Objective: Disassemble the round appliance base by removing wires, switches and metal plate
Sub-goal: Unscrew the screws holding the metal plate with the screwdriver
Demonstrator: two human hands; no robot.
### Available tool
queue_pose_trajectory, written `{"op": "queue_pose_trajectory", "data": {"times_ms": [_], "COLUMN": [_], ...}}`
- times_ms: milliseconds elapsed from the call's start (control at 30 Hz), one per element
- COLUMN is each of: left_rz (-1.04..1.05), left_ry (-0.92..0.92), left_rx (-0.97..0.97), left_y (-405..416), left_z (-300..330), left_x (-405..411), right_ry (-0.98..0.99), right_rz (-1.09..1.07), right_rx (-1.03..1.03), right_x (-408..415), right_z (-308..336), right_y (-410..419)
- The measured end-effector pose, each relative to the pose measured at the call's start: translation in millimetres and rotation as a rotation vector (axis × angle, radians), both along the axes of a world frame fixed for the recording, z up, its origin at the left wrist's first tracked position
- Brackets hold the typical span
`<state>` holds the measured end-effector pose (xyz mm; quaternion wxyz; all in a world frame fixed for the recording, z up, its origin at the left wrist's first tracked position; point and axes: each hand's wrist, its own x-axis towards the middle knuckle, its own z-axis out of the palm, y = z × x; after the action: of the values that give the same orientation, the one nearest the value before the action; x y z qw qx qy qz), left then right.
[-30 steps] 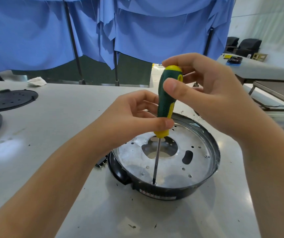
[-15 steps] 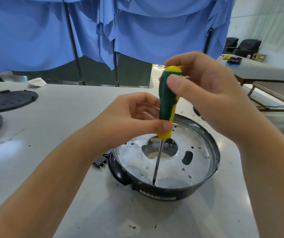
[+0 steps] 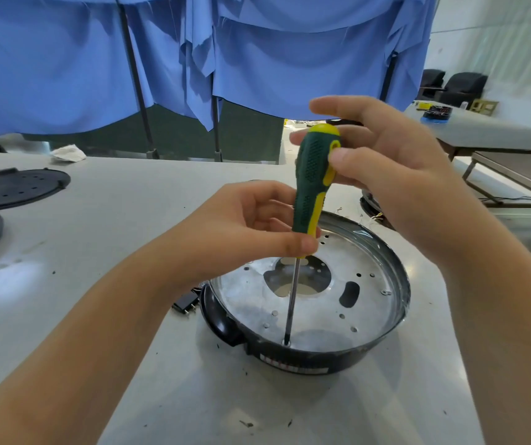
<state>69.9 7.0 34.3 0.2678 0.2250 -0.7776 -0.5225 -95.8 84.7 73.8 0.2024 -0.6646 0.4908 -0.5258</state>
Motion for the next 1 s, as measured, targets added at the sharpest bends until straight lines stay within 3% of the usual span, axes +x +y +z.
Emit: {"op": "queue_pose_trajectory", "data": {"times_ms": [233, 433, 600, 833, 1000], "left_rz": [0.075, -0.049, 0.005, 0.11, -0.03], "left_ry": [-0.063, 0.008, 0.05, -0.016, -0.02], "left_rx": [-0.089, 0.05, -0.014, -0.137, -0.05], "left_y": [6.6, 1.7, 3.5, 7.8, 4.7], "left_z": [-1.9, 1.7, 4.0, 3.8, 3.2], "left_x": [-6.3, 0.0, 1.8, -1.8, -0.2], "right_ry": [0.19, 0.1, 0.043, 0.139, 0.071], "right_rz": [-0.144, -0.038, -0.023, -0.079, -0.002], "right_rx": [-0.102, -0.043, -0.016, -0.048, 0.01], "right_x": [3.9, 1.7, 1.7, 5.8, 2.4], "right_z": [-4.3, 0.2, 1.2, -1.7, 1.8], "right_y": [-3.5, 0.8, 1.6, 0.2, 2.9]}}
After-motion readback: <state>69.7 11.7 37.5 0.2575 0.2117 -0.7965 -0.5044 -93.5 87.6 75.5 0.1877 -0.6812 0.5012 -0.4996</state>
